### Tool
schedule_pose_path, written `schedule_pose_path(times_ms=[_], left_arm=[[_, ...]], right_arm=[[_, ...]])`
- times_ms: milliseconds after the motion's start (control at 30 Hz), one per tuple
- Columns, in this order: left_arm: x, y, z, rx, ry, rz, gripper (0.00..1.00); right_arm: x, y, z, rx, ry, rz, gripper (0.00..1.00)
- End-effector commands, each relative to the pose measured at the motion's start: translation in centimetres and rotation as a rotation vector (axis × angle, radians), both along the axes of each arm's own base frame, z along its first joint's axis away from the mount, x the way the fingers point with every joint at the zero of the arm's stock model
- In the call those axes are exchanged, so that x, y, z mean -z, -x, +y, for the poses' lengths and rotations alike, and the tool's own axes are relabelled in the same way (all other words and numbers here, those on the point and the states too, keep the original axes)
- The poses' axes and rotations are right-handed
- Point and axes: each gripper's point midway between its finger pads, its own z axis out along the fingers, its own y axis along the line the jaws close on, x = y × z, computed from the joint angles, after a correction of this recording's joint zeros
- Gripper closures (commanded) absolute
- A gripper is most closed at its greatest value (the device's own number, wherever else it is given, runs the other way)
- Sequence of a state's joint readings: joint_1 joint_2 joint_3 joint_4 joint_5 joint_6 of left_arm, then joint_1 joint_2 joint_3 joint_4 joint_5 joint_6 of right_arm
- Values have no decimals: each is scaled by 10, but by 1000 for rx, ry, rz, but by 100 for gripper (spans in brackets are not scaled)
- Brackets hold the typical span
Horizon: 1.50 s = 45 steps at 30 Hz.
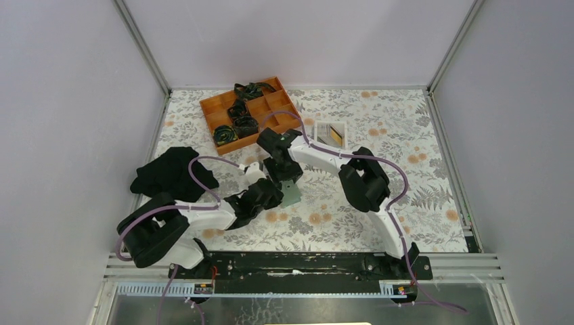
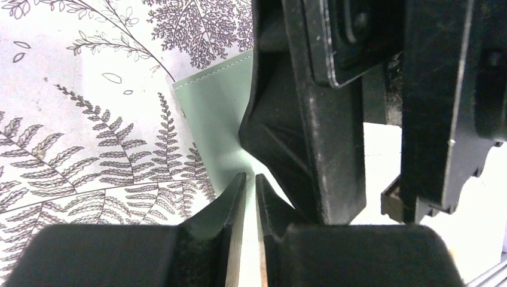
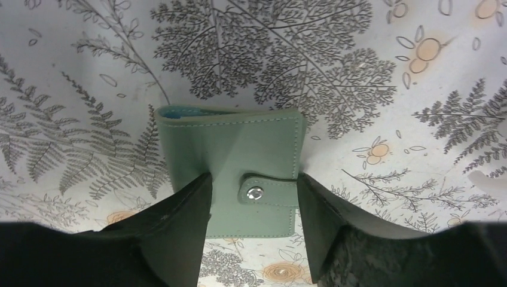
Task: Put the credit cards into the card holder
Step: Close the card holder at the center of the board, then reset both arms
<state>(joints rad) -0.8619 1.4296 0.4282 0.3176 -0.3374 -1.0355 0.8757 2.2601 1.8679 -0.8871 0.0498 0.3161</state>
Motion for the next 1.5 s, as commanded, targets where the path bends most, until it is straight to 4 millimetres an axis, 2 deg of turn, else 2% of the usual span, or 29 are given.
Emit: schedule_pose_path(times_ms=[0, 167, 267, 400, 467, 600, 633, 667, 700, 733, 800, 933, 967, 1133, 1267, 1467], left_arm=[[-15, -7, 8, -7, -71, -37, 79], [-38, -16, 6, -21, -59, -89, 73], [-46, -18, 6, -25, -65, -98, 72], [-48, -17, 19, -58, -104, -93, 72], [-55, -18, 28, -87, -138, -106, 70], [-83, -29, 44, -132, -226, -167, 47], [-91, -33, 48, -144, -251, -184, 39], [-96, -35, 50, -146, -280, -192, 31], [-102, -38, 51, -146, -308, -200, 12], [-106, -40, 52, -142, -340, -204, 1], [-111, -43, 58, -144, -402, -197, 0], [-122, -48, 71, -163, -483, -200, 0], [-124, -48, 76, -172, -492, -201, 0], [-133, -52, 100, -211, -472, -211, 0], [-132, -53, 112, -224, -460, -208, 0], [-132, -51, 125, -246, -465, -205, 0]], right_arm=[[-33, -23, -1, 42, -53, -143, 36], [-52, -23, -11, 74, -78, -211, 36], [-60, -22, -18, 96, -96, -249, 36], [-72, -22, -33, 130, -123, -336, 37], [-81, -23, -49, 160, -107, -401, 37], [-111, -33, -88, 236, -42, -573, 32], [-113, -36, -100, 259, -14, -608, 28], [-125, -39, -112, 293, -7, -652, 24], [-128, -41, -126, 326, 16, -678, 19], [-128, -42, -139, 356, 38, -693, 14], [-132, -43, -163, 403, 72, -721, 5], [-135, -40, -198, 484, 81, -737, 4], [-135, -38, -202, 493, 61, -729, 1], [-153, -31, -220, 536, 8, -821, 1], [-160, -24, -238, 589, 35, -859, 1], [-171, -15, -253, 669, 69, -864, 1]])
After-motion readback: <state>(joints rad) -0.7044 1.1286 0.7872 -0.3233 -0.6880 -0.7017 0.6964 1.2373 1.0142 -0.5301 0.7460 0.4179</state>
